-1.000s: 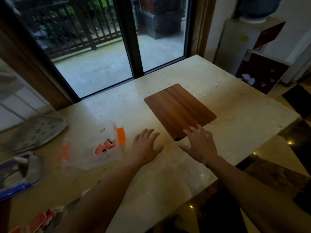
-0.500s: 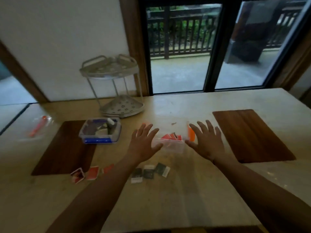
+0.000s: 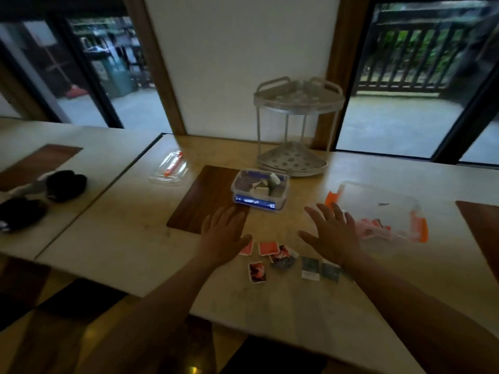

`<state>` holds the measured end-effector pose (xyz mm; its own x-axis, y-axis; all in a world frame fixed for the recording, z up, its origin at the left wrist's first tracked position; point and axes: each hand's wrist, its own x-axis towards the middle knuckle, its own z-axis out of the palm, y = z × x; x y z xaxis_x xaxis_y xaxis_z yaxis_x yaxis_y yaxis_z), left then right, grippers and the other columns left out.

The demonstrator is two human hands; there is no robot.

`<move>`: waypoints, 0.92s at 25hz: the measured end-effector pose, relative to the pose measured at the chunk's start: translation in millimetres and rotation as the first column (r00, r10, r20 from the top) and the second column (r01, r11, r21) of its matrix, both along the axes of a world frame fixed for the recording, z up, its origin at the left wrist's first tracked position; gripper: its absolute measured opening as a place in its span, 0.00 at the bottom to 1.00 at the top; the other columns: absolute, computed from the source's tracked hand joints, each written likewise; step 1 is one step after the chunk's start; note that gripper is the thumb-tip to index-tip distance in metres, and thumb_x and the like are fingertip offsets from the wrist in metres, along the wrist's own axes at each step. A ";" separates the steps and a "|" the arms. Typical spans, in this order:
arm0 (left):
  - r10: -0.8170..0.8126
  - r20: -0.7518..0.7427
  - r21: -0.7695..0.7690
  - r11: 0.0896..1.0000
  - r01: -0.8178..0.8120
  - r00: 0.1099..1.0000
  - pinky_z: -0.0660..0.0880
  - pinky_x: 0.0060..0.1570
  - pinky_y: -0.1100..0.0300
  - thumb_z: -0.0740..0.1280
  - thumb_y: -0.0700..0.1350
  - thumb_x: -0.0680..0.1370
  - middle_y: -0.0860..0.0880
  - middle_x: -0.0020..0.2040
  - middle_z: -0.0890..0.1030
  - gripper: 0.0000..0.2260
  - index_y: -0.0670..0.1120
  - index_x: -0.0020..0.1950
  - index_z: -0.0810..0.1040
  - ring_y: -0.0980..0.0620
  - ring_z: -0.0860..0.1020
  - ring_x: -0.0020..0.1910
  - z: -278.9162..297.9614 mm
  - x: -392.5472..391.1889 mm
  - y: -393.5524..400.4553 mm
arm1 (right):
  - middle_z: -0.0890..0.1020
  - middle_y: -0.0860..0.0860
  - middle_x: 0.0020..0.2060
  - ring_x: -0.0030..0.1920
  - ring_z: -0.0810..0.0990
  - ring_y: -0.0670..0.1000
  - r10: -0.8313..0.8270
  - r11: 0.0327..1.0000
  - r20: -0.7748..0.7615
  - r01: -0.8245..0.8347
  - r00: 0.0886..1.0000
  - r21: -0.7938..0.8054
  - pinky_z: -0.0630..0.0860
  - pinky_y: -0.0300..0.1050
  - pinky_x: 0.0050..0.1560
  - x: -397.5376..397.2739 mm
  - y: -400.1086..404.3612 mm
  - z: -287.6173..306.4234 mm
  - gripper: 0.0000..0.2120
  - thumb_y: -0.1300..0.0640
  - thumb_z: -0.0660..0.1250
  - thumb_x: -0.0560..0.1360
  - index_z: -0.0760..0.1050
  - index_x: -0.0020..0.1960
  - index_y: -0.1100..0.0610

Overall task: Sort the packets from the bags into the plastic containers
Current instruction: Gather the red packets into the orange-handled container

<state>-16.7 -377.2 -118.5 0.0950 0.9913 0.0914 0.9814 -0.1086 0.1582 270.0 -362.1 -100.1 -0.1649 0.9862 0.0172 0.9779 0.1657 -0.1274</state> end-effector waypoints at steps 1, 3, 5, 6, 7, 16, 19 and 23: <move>0.016 0.010 0.004 1.000 -0.016 1.000 0.55 0.73 0.44 0.54 0.69 0.73 0.51 0.77 0.62 0.33 0.56 0.75 0.63 0.48 0.56 0.77 -3.5 -13.8 -4.3 | 0.56 0.50 0.78 0.78 0.50 0.58 0.005 1.000 -0.001 -0.005 1.000 -0.002 0.52 0.64 0.74 -13.2 -1.3 -1.8 0.35 0.29 0.53 0.73 0.54 0.76 0.42; 0.041 0.042 -0.003 0.999 -0.041 0.998 0.54 0.73 0.44 0.56 0.69 0.73 0.52 0.77 0.62 0.33 0.56 0.75 0.64 0.49 0.56 0.78 -10.4 -35.2 -9.8 | 0.57 0.50 0.78 0.78 0.50 0.58 0.014 1.000 -0.008 -0.014 1.000 -0.009 0.53 0.64 0.74 -32.9 -4.4 -7.6 0.35 0.29 0.54 0.73 0.54 0.75 0.42; 0.050 0.066 -0.039 0.998 -0.048 0.997 0.53 0.74 0.45 0.60 0.67 0.75 0.52 0.78 0.61 0.31 0.56 0.75 0.63 0.49 0.55 0.78 -17.3 -47.3 -12.0 | 0.56 0.50 0.78 0.78 0.50 0.58 0.025 0.999 -0.005 -0.025 1.000 -0.039 0.53 0.63 0.74 -44.3 -6.5 -13.7 0.34 0.30 0.54 0.74 0.54 0.76 0.42; 0.054 0.072 -0.050 0.997 -0.051 0.996 0.52 0.74 0.45 0.61 0.66 0.75 0.52 0.78 0.61 0.30 0.56 0.75 0.63 0.49 0.54 0.78 -19.1 -50.3 -13.2 | 0.56 0.50 0.78 0.78 0.49 0.58 0.026 0.998 -0.004 -0.026 1.000 -0.056 0.53 0.63 0.75 -47.6 -6.8 -16.3 0.34 0.31 0.54 0.74 0.53 0.76 0.43; 0.057 0.077 -0.055 0.997 -0.053 0.995 0.52 0.74 0.45 0.61 0.66 0.75 0.52 0.78 0.61 0.30 0.56 0.75 0.63 0.49 0.54 0.78 -21.2 -52.2 -14.0 | 0.56 0.50 0.78 0.78 0.49 0.58 0.021 0.997 -0.001 -0.022 1.000 -0.073 0.53 0.63 0.75 -49.8 -6.9 -18.1 0.34 0.31 0.55 0.74 0.53 0.76 0.43; 0.087 0.105 -0.186 0.980 -0.067 0.991 0.52 0.75 0.44 0.59 0.66 0.76 0.53 0.78 0.60 0.29 0.58 0.75 0.61 0.50 0.54 0.78 -43.7 -53.4 9.3 | 0.60 0.50 0.77 0.77 0.53 0.57 0.009 0.985 -0.028 -0.014 1.000 -0.170 0.55 0.62 0.74 -49.7 20.0 -42.6 0.33 0.33 0.57 0.75 0.55 0.76 0.43; 0.058 0.057 -0.192 0.980 -0.046 0.997 0.54 0.74 0.44 0.60 0.65 0.76 0.53 0.77 0.61 0.30 0.57 0.75 0.61 0.50 0.57 0.77 -46.5 -55.9 30.1 | 0.60 0.49 0.76 0.77 0.53 0.56 0.008 0.980 -0.046 -0.017 0.999 -0.199 0.55 0.61 0.74 -48.9 37.9 -50.4 0.32 0.34 0.57 0.75 0.55 0.75 0.43; 0.083 0.036 -0.237 0.969 -0.072 0.996 0.57 0.73 0.43 0.60 0.64 0.76 0.53 0.75 0.64 0.28 0.57 0.75 0.61 0.50 0.60 0.75 -47.5 -56.1 64.0 | 0.63 0.49 0.75 0.76 0.57 0.55 -0.006 0.968 -0.053 -0.008 0.999 -0.250 0.59 0.60 0.73 -43.6 65.1 -60.6 0.31 0.35 0.58 0.75 0.58 0.74 0.43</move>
<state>-72.9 -313.3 -166.1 0.0180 0.9896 -0.1425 0.9767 0.0131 0.2141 226.3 -296.9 -160.7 -0.1713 0.9601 -0.2211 0.9685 0.1229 -0.2164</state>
